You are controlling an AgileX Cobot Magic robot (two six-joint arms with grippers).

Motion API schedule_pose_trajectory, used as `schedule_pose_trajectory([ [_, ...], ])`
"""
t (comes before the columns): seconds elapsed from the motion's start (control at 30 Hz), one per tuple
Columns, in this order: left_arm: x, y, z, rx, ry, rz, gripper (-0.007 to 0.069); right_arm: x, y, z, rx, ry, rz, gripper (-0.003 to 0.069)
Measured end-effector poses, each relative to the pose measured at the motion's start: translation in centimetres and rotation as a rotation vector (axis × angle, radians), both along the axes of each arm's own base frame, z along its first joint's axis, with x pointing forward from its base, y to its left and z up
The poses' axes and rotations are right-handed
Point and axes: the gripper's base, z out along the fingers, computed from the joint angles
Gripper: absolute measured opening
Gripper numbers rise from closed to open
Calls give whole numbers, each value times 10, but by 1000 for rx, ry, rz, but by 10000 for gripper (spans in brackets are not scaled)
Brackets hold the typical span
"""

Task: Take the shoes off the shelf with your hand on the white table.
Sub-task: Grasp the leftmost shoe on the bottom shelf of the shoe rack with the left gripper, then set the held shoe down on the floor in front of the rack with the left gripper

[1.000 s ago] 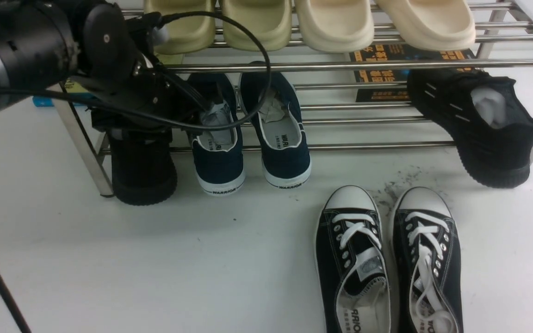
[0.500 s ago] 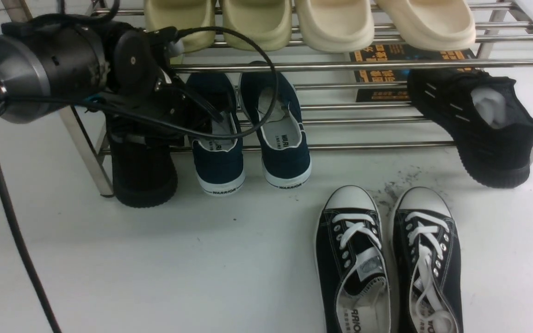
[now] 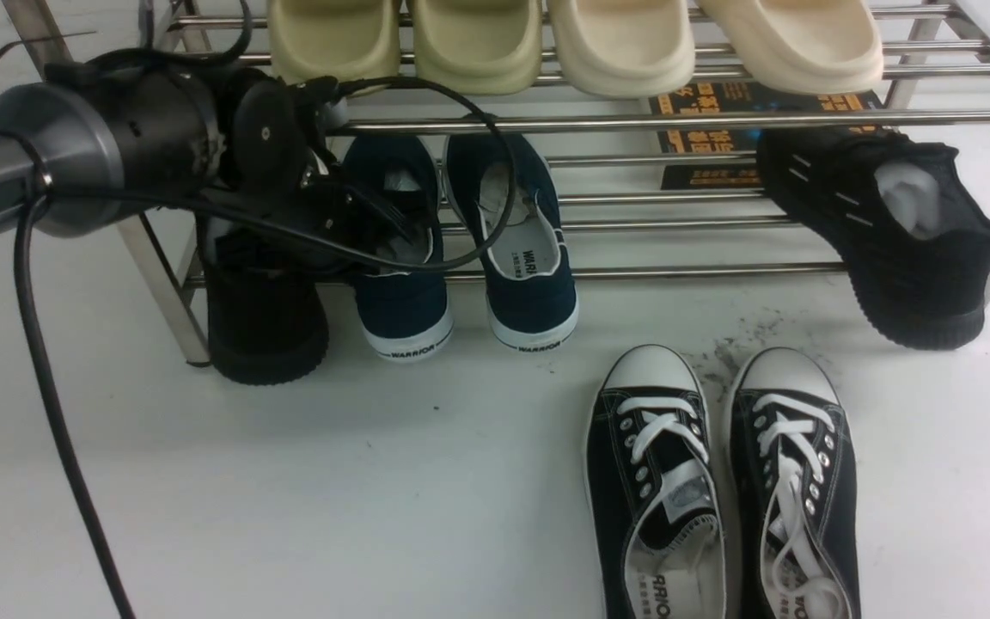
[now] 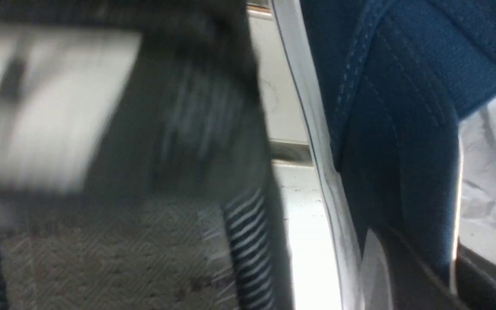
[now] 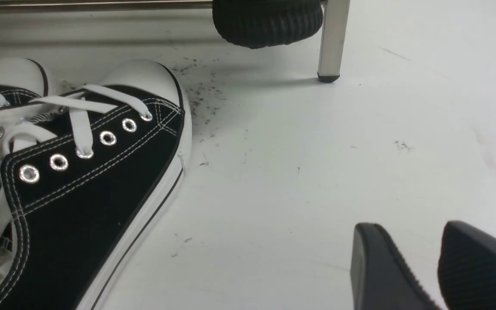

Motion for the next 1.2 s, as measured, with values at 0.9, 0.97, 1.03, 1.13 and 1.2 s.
schedule_pose_trajectory([
  [0.9, -98, 28, 95, 10, 143, -121, 39, 0, 0, 0, 0, 0, 0, 237],
  [0.97, -97, 30, 94, 36, 136, -121, 39, 0, 0, 0, 0, 0, 0, 238],
  [1.03, -95, 30, 93, 50, 129, -120, 39, 0, 0, 0, 0, 0, 0, 238],
  [1.13, -88, 31, 90, 64, 111, -98, 39, 0, 0, 0, 0, 0, 0, 238],
  [1.2, -82, 30, 86, 72, 94, -77, 39, 0, 0, 0, 0, 0, 0, 238],
])
